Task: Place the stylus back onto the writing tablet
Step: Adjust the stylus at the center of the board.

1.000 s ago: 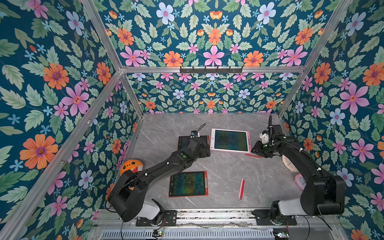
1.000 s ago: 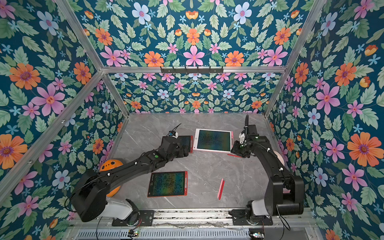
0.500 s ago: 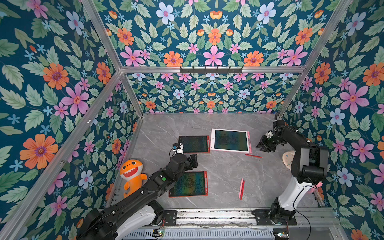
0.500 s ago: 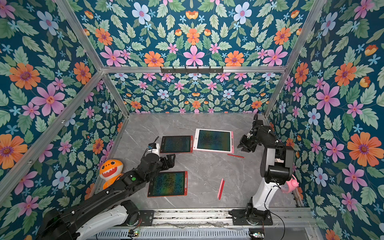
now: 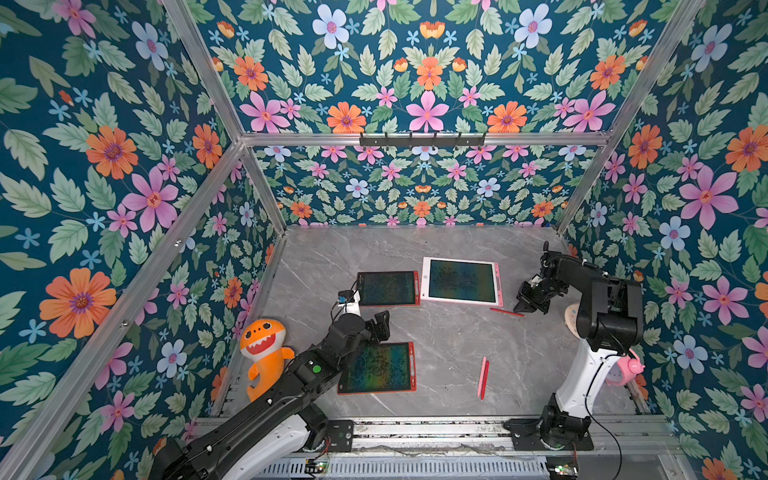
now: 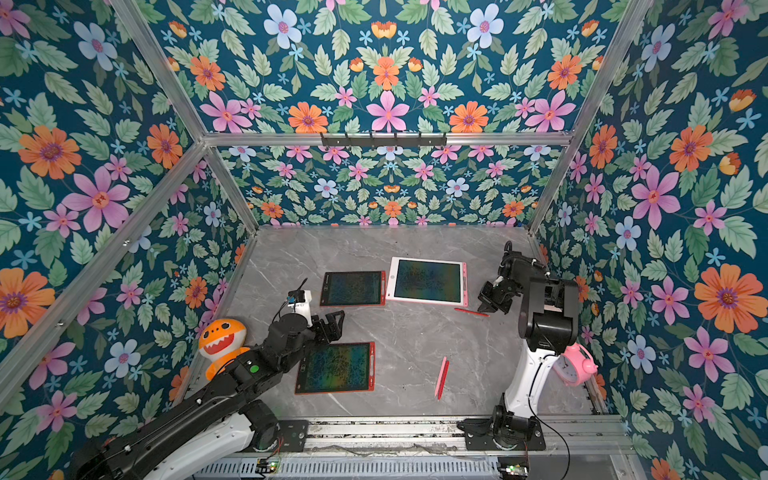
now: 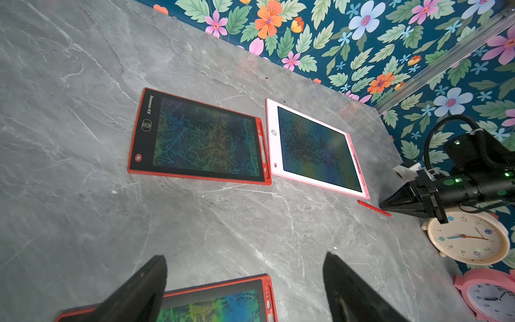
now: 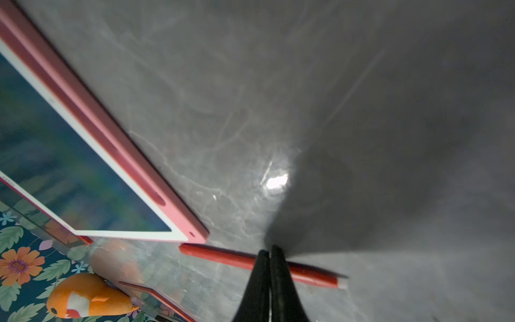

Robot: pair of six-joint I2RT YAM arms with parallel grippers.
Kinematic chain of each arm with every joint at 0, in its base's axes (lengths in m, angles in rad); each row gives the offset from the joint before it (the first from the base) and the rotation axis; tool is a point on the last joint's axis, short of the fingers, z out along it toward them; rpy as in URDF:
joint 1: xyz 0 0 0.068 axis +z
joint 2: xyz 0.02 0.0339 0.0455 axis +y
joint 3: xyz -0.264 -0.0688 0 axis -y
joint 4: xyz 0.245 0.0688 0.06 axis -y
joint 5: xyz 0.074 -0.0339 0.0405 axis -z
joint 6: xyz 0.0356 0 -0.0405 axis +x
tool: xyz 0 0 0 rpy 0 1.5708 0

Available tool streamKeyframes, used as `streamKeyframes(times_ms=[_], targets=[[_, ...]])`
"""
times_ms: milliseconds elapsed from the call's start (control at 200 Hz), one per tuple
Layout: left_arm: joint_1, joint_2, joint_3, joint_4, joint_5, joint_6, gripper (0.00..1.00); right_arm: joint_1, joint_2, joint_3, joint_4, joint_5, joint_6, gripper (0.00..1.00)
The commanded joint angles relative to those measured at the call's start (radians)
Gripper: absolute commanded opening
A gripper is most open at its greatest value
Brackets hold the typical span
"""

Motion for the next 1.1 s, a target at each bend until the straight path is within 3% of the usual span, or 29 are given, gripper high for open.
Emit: streamKeyframes(times_ms=[0,245,405,630,795,1095], targets=[[0.000,-0.006,-0.003,-0.011,-0.011,0.001,0.92,0.014,-0.018,-0.061,0.002,0.029,-0.016,0.08],[0.001,-0.001,-0.006,-0.011,-0.012,-0.002,0.92,0.040,-0.155,-0.281,0.096,0.002,0.029,0.08],[0.001,0.004,-0.005,-0.013,-0.012,0.002,0.92,0.067,-0.223,-0.354,0.111,-0.010,0.037,0.17],[0.001,0.002,0.007,-0.032,-0.012,0.004,0.93,0.098,-0.285,-0.304,0.049,0.037,0.019,0.30],[0.000,-0.001,0.015,-0.046,-0.010,0.004,0.93,0.109,-0.229,-0.228,-0.001,0.107,-0.025,0.31],[0.000,-0.010,0.018,-0.074,-0.017,0.001,0.93,0.156,-0.147,-0.169,0.005,0.097,-0.060,0.31]])
